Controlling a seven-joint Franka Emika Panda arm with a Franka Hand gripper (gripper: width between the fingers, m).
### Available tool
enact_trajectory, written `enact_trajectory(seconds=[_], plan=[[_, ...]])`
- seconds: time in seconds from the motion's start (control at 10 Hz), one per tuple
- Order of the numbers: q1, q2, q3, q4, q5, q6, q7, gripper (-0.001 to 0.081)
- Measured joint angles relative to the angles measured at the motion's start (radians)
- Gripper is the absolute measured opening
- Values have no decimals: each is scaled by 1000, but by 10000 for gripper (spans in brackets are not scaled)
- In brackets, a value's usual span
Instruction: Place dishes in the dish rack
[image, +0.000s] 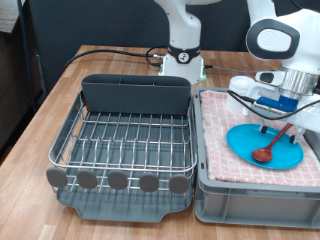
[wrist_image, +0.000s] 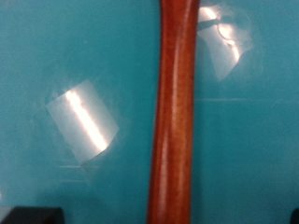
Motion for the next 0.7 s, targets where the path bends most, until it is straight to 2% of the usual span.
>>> enact_trajectory(seconds=[0.1, 0.2, 0.3, 0.4, 0.5, 0.7], plan=[[5, 0, -6, 0, -1, 1, 2, 548], [9, 0, -12, 0, -3, 3, 3, 369], [13, 1, -17, 0, -6, 6, 5, 369], [16, 1, -22, -1, -6, 9, 5, 169], [17, 0, -23, 0, -6, 9, 5, 91], [21, -20, -13, 6, 24, -24, -12, 91]])
